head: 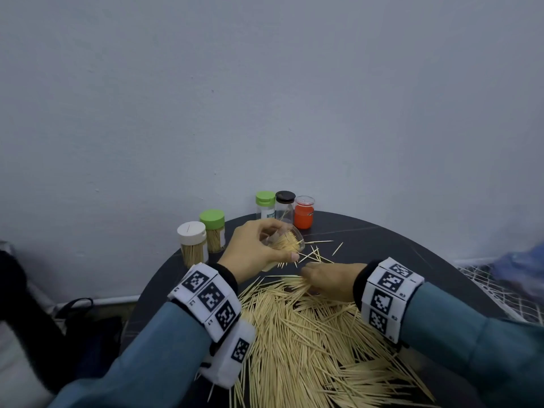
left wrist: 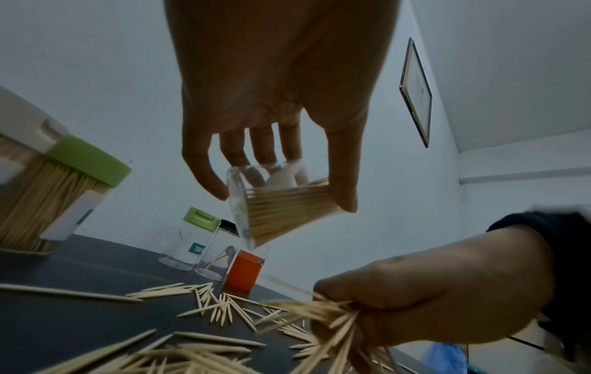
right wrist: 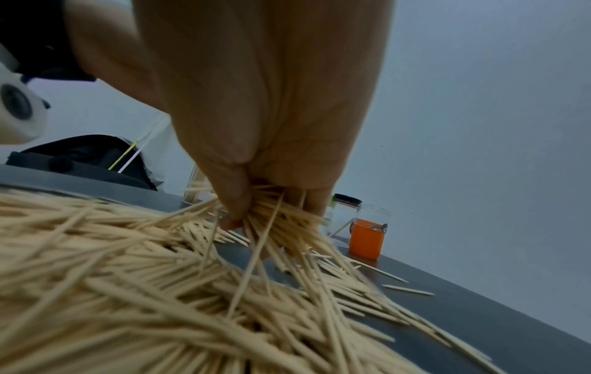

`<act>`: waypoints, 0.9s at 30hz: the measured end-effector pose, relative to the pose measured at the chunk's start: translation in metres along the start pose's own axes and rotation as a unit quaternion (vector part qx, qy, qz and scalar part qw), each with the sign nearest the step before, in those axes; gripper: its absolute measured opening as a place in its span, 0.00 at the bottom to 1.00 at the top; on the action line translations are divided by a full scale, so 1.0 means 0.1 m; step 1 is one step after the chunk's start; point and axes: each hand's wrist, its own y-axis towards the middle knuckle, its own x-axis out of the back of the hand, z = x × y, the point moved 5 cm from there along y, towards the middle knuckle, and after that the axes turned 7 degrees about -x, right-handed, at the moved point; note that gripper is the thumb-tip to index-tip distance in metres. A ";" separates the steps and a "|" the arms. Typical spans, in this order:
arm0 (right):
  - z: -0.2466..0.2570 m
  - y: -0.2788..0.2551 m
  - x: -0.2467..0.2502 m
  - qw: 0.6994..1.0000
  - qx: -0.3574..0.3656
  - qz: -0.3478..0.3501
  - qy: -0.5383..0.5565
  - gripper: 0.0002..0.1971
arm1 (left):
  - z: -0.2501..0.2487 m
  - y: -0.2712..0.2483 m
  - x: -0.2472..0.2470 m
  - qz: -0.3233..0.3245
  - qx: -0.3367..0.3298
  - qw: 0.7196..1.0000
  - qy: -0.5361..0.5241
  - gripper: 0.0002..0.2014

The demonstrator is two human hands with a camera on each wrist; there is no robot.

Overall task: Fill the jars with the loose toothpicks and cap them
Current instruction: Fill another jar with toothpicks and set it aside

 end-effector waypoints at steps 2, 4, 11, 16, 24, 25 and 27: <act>-0.04 -0.02 0.01 0.999 -0.012 0.008 0.033 0.14 | 0.00 0.00 0.01 0.001 0.001 1.000 -0.001 0.27; -0.10 -0.01 0.00 0.995 -0.028 0.021 0.091 0.11 | -0.01 0.00 0.03 -0.007 0.002 1.000 -0.001 0.26; -0.27 -0.05 0.05 0.921 -0.033 -0.027 0.387 0.14 | -0.04 0.01 0.10 -0.054 -0.007 0.997 -0.046 0.25; -0.37 -0.05 0.11 0.828 0.012 -0.074 0.555 0.11 | -0.04 0.00 0.08 -0.052 0.002 0.996 -0.066 0.23; -0.49 -0.07 0.23 0.636 0.068 -0.133 0.757 0.10 | 0.07 0.00 -0.13 0.042 0.030 0.999 -0.014 0.33; -0.49 -0.08 0.25 0.605 0.078 -0.141 0.779 0.11 | 0.08 0.00 -0.15 0.051 0.032 0.998 -0.006 0.31; -0.50 -0.11 0.30 0.566 0.096 -0.163 0.802 0.11 | 0.08 -0.01 -0.18 0.066 0.036 0.997 0.007 0.27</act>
